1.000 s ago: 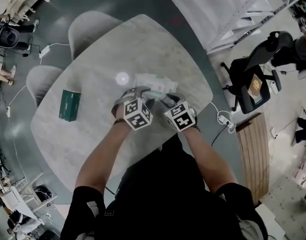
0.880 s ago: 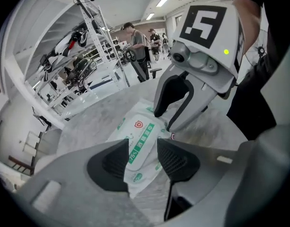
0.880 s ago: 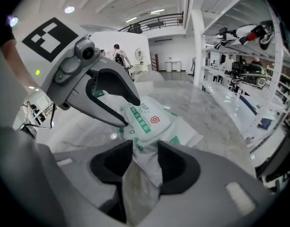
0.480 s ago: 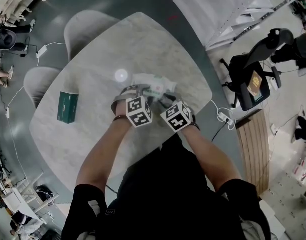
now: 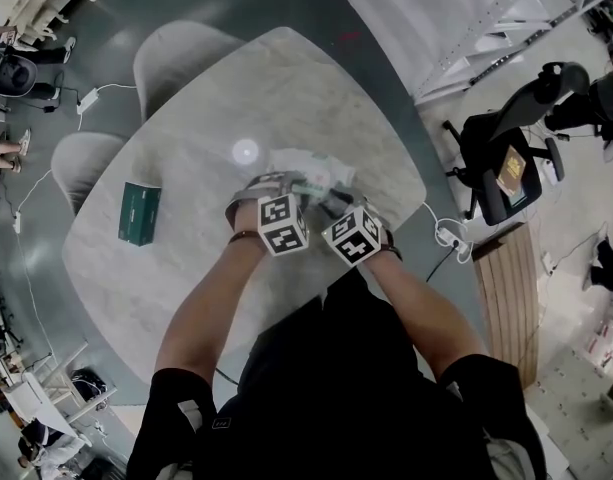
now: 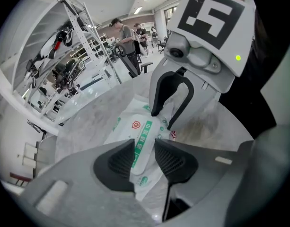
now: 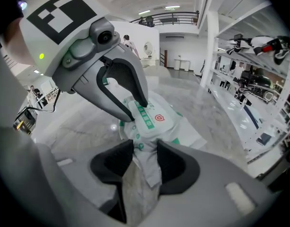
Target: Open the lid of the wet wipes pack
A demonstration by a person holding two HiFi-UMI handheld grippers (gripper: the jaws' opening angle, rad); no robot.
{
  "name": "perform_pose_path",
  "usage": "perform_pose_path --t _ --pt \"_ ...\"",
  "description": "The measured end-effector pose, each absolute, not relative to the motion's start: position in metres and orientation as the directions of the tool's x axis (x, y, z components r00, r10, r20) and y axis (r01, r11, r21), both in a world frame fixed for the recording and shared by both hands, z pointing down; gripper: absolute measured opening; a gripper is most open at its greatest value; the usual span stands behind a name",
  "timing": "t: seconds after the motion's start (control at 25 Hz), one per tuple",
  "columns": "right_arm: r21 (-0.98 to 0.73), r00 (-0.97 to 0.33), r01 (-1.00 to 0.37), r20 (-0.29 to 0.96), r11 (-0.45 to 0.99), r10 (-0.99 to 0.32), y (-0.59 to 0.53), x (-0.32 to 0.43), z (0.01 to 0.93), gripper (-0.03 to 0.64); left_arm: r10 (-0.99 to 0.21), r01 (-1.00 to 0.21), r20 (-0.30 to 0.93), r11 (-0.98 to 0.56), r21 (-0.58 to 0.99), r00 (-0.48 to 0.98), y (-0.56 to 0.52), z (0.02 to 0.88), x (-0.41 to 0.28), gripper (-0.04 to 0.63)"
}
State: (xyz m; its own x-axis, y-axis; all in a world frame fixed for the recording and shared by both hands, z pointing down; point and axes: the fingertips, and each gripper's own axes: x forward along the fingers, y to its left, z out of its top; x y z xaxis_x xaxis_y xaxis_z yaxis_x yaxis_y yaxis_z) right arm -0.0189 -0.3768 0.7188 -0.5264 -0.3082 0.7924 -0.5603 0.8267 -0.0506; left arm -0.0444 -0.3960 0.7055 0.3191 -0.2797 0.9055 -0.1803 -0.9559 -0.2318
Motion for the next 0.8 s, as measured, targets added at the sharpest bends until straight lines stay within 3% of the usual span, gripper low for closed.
perform_pose_path --t 0.12,0.36,0.8 --pt "-0.046 -0.525 -0.553 0.795 0.832 -0.305 -0.377 -0.019 0.718 0.166 -0.273 -0.187 0.903 -0.957 -0.220 0.333 -0.396 0.700 -0.042 0.140" --pt "-0.023 -0.518 -0.549 0.794 0.836 -0.318 -0.376 -0.019 0.720 0.166 -0.342 -0.248 0.855 -0.933 -0.261 0.389 -0.415 0.667 -0.038 0.064" --pt "-0.027 -0.534 -0.556 0.777 0.831 -0.332 -0.376 -0.019 0.720 0.166 -0.389 -0.302 0.832 -0.910 -0.282 0.396 -0.454 0.656 -0.033 0.060"
